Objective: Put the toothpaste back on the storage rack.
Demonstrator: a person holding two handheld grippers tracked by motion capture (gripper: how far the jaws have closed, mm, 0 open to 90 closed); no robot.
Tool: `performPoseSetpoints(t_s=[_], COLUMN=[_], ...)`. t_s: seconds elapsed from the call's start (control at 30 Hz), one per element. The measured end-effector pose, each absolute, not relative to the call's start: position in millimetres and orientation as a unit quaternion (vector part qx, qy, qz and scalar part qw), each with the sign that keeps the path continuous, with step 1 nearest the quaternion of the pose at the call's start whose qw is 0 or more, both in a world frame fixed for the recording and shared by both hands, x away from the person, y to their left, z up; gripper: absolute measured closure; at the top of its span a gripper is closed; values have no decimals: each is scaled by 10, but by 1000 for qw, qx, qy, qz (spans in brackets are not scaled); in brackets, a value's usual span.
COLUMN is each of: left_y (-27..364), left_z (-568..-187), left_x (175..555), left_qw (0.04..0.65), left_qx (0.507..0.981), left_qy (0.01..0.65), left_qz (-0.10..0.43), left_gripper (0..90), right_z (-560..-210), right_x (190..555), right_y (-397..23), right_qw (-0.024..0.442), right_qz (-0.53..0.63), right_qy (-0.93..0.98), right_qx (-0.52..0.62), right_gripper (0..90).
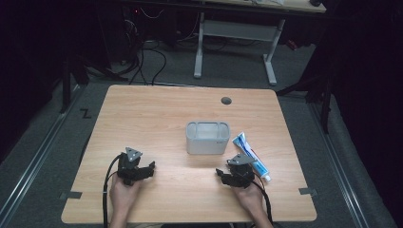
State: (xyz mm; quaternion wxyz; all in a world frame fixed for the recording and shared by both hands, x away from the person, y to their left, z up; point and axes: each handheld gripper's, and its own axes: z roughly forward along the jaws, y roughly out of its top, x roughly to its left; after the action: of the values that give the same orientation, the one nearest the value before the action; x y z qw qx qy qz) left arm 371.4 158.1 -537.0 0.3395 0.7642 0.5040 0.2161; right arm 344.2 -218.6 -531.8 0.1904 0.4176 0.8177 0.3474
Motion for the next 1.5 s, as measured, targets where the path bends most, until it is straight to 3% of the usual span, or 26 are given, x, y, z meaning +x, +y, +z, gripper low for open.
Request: performPoseSetpoints(t_s=[1.07, 1.5], left_y=[1588, 1589], left_z=[-5369, -5369], left_x=[3721, 3722], left_qw=[341, 340], left_qx=[762, 761], left_qy=[508, 508], left_qz=[216, 216], left_gripper=[219, 219], right_z=[-5317, -5250], right_x=[3427, 3378], right_y=[-2185, -2256], right_qw=[193, 203], right_qz=[344, 361], right_qy=[814, 801], right_qx=[426, 433], right_gripper=[396, 455])
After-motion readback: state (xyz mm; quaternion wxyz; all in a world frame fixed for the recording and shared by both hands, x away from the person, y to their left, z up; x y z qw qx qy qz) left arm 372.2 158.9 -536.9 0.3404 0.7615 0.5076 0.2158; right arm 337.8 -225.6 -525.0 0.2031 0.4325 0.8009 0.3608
